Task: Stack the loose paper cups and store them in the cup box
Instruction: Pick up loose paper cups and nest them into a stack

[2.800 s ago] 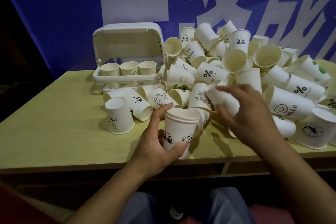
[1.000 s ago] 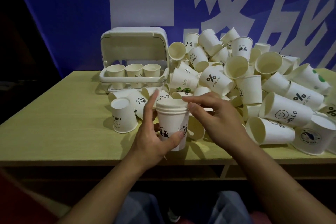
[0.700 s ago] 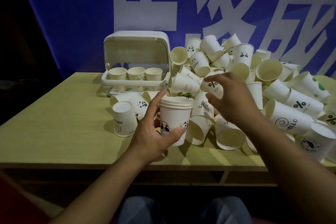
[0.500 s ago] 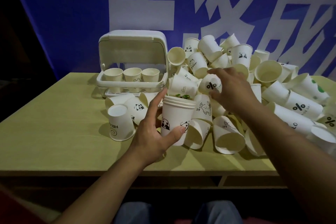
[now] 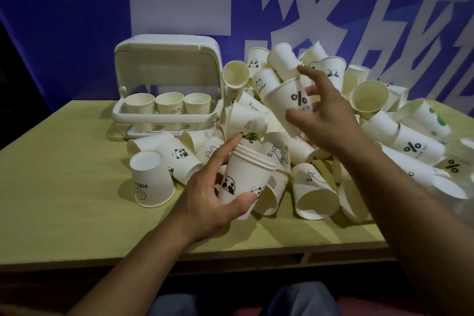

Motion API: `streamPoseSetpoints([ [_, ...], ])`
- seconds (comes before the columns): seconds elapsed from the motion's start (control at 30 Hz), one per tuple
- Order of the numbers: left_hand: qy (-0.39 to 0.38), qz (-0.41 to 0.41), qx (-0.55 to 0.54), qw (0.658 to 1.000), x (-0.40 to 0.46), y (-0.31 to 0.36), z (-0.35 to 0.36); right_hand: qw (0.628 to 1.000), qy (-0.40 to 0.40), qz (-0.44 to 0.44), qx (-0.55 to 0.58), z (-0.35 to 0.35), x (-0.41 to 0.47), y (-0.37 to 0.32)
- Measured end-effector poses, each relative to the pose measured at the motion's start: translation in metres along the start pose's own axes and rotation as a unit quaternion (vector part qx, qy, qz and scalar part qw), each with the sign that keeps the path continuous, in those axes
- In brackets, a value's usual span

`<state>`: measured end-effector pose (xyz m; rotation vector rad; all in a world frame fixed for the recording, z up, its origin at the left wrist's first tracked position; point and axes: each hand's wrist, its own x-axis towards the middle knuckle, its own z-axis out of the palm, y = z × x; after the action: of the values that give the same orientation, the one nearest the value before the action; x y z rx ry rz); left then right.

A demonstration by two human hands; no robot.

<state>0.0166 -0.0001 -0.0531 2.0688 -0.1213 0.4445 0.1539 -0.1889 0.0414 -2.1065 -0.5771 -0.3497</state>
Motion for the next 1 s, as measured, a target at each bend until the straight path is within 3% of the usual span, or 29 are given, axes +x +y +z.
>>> streamPoseSetpoints([
  [0.1,-0.001,-0.003,-0.006,1.0,0.002,0.002,0.003,0.991,-0.025,0.003,0.133,0.005,-0.02,-0.02],
  [0.33,0.052,-0.021,-0.053,0.997,0.001,-0.002,0.002,0.97,-0.088,0.021,0.225,0.041,-0.053,-0.035],
  [0.53,0.112,-0.032,-0.055,0.992,-0.007,-0.018,-0.013,0.986,-0.112,-0.008,0.125,0.053,-0.042,-0.033],
  [0.67,0.108,-0.057,-0.054,0.991,-0.011,-0.026,-0.014,0.993,-0.097,-0.053,-0.051,0.056,-0.011,-0.023],
  [0.8,0.101,-0.068,-0.064,0.991,-0.015,-0.033,-0.012,0.968,-0.137,-0.082,-0.195,0.064,0.021,-0.009],
  [1.0,0.094,-0.056,-0.033,0.993,-0.016,-0.035,-0.011,0.928,-0.206,-0.084,-0.299,0.075,0.04,-0.003],
])
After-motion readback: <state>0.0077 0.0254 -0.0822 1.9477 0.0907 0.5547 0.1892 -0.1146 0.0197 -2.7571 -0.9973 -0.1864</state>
